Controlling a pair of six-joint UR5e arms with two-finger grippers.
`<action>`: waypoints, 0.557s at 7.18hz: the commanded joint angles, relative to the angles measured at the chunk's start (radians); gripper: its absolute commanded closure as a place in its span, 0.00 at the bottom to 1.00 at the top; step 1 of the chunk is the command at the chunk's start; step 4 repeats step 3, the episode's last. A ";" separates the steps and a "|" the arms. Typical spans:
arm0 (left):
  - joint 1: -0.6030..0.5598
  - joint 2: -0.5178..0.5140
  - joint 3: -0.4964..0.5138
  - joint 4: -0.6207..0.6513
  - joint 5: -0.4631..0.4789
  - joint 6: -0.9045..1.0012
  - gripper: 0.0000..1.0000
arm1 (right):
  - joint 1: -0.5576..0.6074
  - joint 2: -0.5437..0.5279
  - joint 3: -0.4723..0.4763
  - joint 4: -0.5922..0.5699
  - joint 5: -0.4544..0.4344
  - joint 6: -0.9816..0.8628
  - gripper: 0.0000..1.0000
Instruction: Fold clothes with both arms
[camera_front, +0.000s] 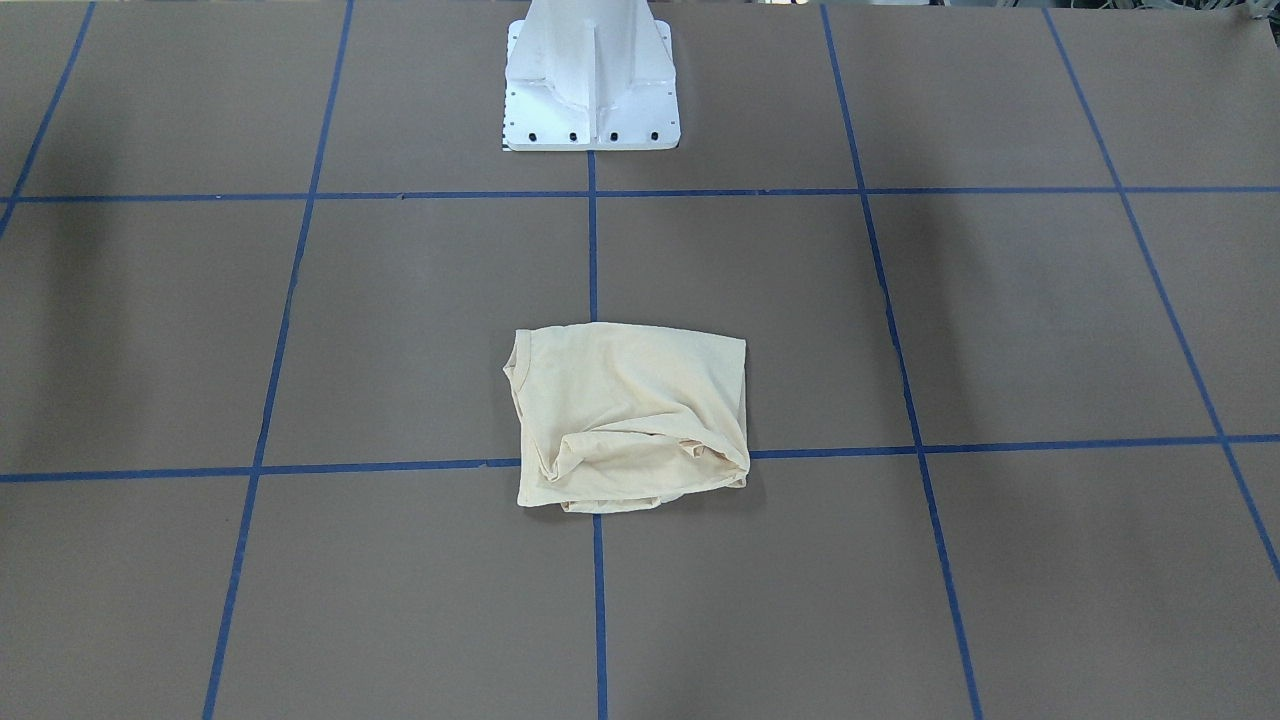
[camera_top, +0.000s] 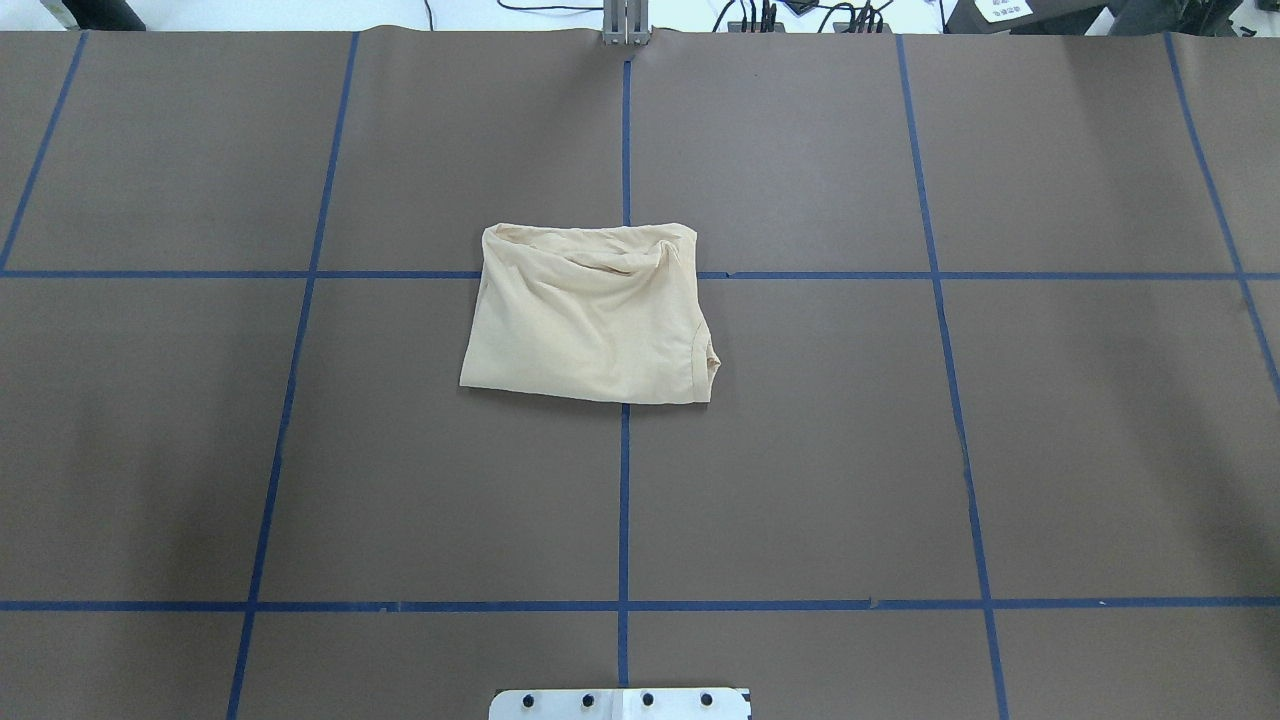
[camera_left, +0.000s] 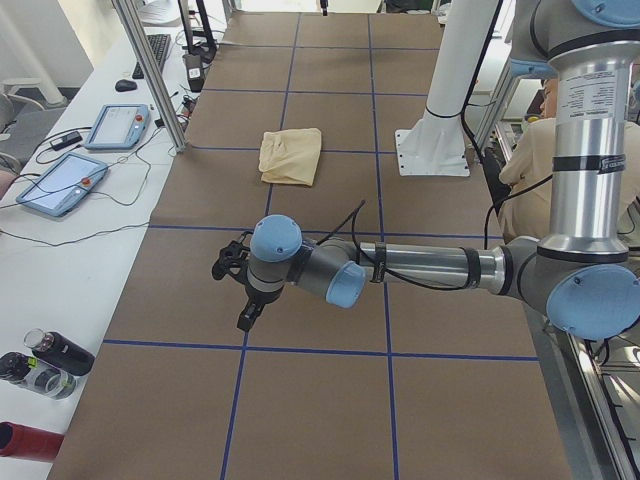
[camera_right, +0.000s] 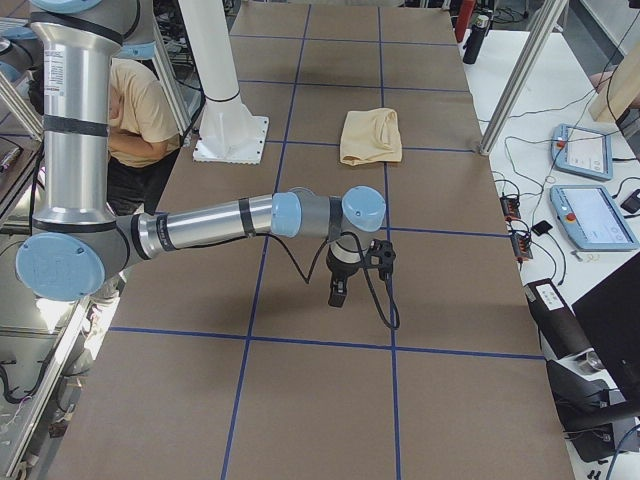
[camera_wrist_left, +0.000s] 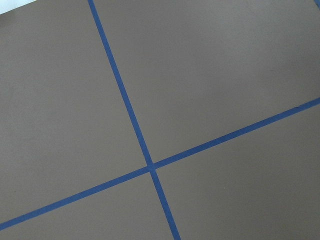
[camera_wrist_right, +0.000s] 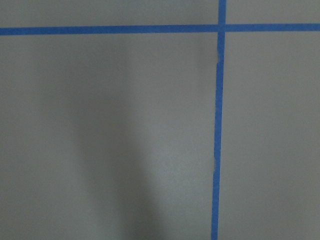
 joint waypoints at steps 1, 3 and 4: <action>-0.001 0.011 -0.051 0.000 -0.001 0.000 0.00 | 0.032 0.000 -0.060 0.084 0.013 -0.036 0.00; 0.001 0.010 -0.050 0.000 0.004 0.000 0.00 | 0.036 -0.009 -0.048 0.086 0.008 -0.036 0.00; 0.001 0.010 -0.050 0.000 0.004 0.000 0.00 | 0.036 -0.009 -0.048 0.086 0.008 -0.036 0.00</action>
